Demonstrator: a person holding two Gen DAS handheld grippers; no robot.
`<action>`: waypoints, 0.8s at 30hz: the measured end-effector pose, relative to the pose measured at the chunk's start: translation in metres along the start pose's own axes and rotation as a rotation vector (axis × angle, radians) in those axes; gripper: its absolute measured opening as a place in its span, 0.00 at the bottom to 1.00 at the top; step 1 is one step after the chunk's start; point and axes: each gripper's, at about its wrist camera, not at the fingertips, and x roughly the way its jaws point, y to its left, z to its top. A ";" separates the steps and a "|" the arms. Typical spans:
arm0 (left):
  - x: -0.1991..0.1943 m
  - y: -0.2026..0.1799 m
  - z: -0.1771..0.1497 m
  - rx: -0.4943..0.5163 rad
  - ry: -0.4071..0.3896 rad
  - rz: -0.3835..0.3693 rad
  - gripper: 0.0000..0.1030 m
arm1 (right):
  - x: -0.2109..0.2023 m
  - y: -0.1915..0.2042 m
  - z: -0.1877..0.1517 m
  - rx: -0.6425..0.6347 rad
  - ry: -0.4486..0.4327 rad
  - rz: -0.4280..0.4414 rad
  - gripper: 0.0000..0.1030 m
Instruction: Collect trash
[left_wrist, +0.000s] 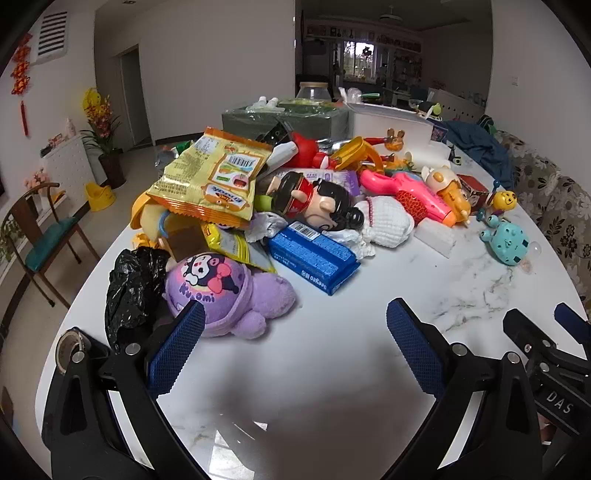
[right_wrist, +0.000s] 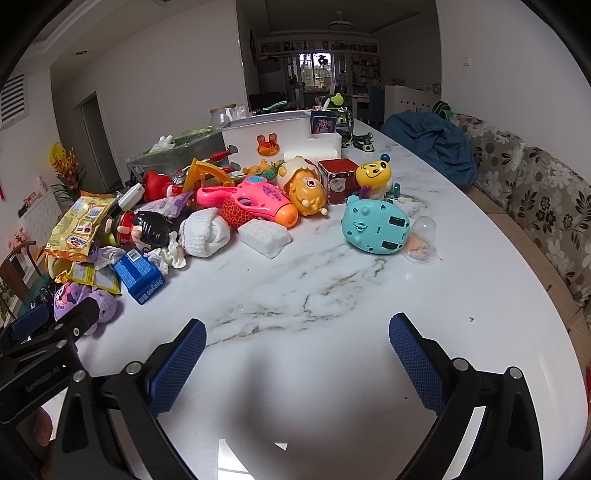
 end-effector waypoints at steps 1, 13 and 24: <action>0.001 0.000 0.000 0.004 0.005 -0.016 0.93 | 0.000 0.000 0.000 0.001 0.001 -0.001 0.95; 0.005 0.001 -0.005 -0.013 0.037 -0.020 0.93 | -0.002 -0.001 0.003 -0.004 -0.004 -0.007 0.95; 0.005 0.002 -0.005 -0.017 0.043 -0.021 0.93 | -0.002 0.000 0.003 -0.009 -0.001 -0.005 0.95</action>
